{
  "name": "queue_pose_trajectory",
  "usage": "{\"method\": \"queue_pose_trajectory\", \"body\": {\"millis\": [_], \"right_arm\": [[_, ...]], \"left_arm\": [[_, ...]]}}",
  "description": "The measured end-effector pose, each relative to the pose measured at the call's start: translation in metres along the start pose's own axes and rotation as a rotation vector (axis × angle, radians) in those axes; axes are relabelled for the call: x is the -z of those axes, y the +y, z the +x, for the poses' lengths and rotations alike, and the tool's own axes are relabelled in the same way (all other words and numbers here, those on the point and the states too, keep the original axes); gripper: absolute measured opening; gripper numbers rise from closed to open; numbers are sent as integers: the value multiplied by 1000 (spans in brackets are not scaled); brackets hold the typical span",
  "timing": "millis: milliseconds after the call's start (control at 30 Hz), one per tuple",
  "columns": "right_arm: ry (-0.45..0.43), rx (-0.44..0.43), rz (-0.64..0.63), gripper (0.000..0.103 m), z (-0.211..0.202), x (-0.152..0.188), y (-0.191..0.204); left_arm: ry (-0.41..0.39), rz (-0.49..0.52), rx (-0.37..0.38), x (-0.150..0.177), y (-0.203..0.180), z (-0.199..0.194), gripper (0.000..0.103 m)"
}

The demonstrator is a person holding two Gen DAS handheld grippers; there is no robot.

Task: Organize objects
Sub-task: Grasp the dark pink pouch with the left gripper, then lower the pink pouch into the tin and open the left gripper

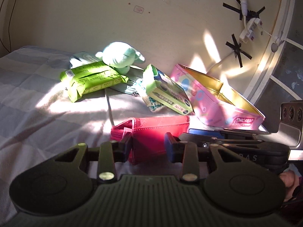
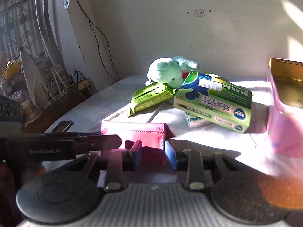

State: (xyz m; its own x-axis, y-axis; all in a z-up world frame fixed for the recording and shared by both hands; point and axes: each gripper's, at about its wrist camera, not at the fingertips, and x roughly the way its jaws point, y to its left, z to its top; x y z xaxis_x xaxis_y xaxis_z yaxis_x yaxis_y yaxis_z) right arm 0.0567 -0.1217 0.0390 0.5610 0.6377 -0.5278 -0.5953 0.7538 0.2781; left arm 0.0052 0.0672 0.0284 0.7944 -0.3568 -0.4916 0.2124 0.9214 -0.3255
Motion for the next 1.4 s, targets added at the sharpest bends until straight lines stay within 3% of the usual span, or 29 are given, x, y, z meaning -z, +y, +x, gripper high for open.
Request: {"method": "queue_pose_trajectory", "body": {"millis": [133,267,333,433,533,600,733,900,1000,1167,1233,1333,1400], "right_arm": [[24,16,3,28,-39,26,-7],[30,-22,31,33,-57,40,-17],[4,-19,16,42,-61,40,-15],[0,-19,-16,51,-56,38,-14],[20,-51,-29,46,-44,37,-15],[9,-9,-54,41,-40,35,-12],[-122,41,-116,40,-67,16,-19],[-282,212,-135,40,-102,-14,-55],[-312,304,-88,39,-107,-21,-92],[-260,370,12,39,-95,-23,-155],[-244,383,32,35,-89,-22,-170],[-229,438,63,35,-82,-18,-185],[-224,483,79,44,-82,-15,-190]], "left_arm": [[80,72,36,19,-27,1,41],[86,113,41,19,-41,-2,52],[76,143,20,17,-46,-3,54],[106,191,-17,21,-51,4,52],[120,222,-47,22,-55,12,43],[95,240,-52,11,-63,11,42],[2,311,1,-27,-91,15,43],[-115,419,73,-64,-136,61,41],[-108,434,100,-76,-156,104,39],[-46,442,116,-82,-180,170,38],[-23,449,137,-81,-186,186,29],[2,453,118,-79,-193,201,30],[8,430,113,-79,-191,204,32]]}}
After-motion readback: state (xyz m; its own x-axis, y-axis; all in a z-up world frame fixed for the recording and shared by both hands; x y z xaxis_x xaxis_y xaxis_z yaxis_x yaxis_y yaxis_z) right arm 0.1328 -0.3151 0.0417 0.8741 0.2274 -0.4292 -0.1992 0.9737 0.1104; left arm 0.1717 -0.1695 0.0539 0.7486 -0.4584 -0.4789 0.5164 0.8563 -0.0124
